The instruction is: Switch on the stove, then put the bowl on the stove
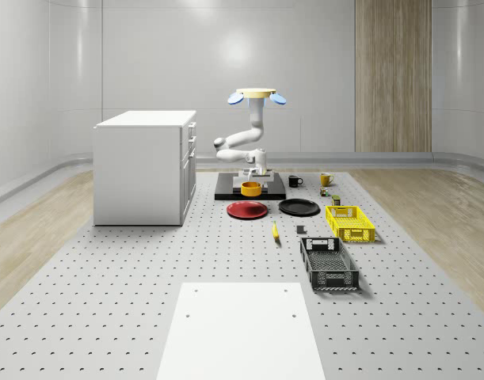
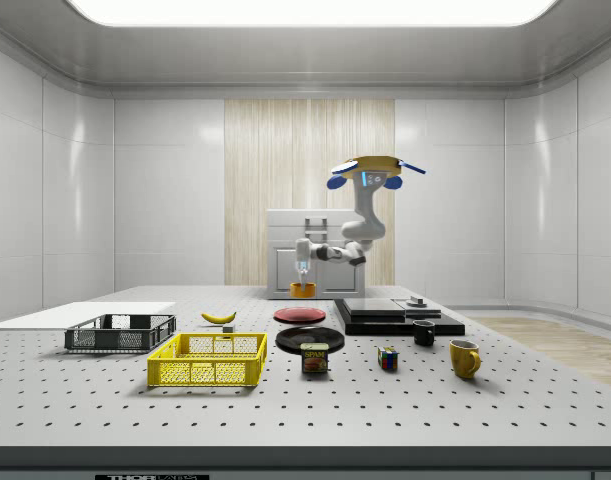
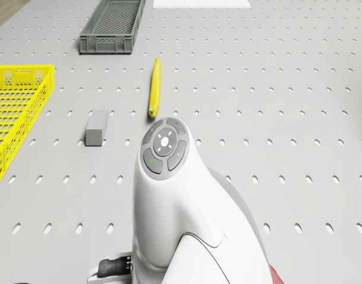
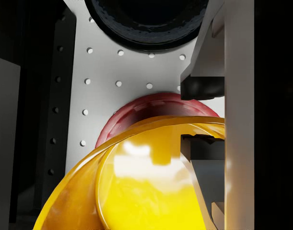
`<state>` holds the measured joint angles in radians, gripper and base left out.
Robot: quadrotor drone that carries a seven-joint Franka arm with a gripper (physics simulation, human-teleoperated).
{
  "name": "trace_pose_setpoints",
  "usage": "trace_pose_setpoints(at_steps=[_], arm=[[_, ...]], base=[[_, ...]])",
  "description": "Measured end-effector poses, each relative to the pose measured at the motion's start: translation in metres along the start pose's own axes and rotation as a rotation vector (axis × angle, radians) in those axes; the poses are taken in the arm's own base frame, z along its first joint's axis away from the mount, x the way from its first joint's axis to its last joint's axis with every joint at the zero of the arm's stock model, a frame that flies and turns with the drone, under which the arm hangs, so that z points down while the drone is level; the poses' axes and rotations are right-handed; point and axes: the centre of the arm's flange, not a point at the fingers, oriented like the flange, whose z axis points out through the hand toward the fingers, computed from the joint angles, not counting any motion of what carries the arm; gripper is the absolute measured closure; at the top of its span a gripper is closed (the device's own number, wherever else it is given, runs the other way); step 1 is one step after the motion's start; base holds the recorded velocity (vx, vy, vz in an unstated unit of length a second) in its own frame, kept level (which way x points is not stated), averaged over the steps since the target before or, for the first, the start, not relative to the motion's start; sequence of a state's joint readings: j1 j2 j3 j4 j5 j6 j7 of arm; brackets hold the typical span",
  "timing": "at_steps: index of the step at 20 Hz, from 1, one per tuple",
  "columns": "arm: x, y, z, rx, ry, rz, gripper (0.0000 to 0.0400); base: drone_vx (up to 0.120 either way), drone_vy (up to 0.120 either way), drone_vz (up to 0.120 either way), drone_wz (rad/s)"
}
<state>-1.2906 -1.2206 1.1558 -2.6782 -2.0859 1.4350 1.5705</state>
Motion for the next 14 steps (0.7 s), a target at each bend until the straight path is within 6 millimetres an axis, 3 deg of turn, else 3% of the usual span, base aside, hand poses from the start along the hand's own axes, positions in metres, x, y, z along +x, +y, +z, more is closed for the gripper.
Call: trace_pose_setpoints(at_steps=[14], arm=[[-0.0015,-0.001,-0.0002,-0.001,0.001,0.008,0.0296]], base=[[-0.12,0.0,0.0,0.0]])
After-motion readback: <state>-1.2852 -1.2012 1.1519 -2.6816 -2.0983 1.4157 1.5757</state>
